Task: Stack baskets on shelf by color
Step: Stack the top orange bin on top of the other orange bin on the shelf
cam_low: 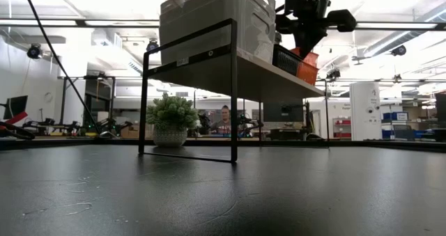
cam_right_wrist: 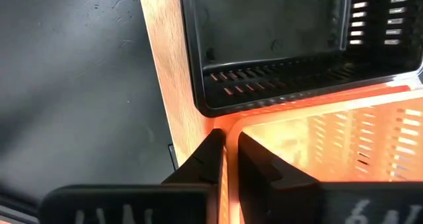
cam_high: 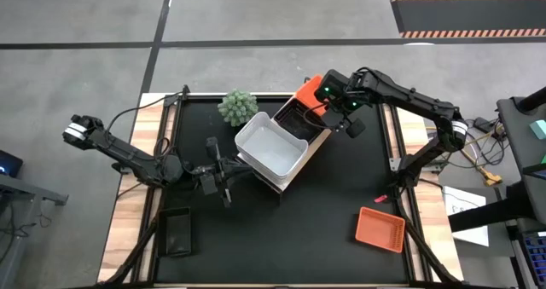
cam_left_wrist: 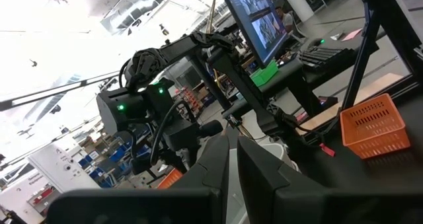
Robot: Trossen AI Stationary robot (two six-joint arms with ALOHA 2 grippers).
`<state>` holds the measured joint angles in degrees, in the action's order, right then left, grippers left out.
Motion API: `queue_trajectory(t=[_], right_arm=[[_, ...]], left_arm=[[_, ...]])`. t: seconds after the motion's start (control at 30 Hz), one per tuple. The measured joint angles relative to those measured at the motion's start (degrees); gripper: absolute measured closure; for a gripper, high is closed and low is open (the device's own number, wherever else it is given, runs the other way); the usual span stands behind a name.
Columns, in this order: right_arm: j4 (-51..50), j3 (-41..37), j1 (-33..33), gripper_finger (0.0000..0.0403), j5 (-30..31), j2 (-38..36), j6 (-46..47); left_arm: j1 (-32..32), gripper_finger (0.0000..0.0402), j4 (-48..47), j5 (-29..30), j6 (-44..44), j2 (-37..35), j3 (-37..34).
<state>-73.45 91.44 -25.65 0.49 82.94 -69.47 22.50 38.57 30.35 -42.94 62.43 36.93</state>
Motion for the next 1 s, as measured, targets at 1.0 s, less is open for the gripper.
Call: queue_trajectory(t=[1.0], right_arm=[[-5.37,0.90,2.11,0.0315,2.66,-2.26,6.71]], left_arm=[[0.00,0.0387,0.00,0.00,0.00,0.00,0.07]])
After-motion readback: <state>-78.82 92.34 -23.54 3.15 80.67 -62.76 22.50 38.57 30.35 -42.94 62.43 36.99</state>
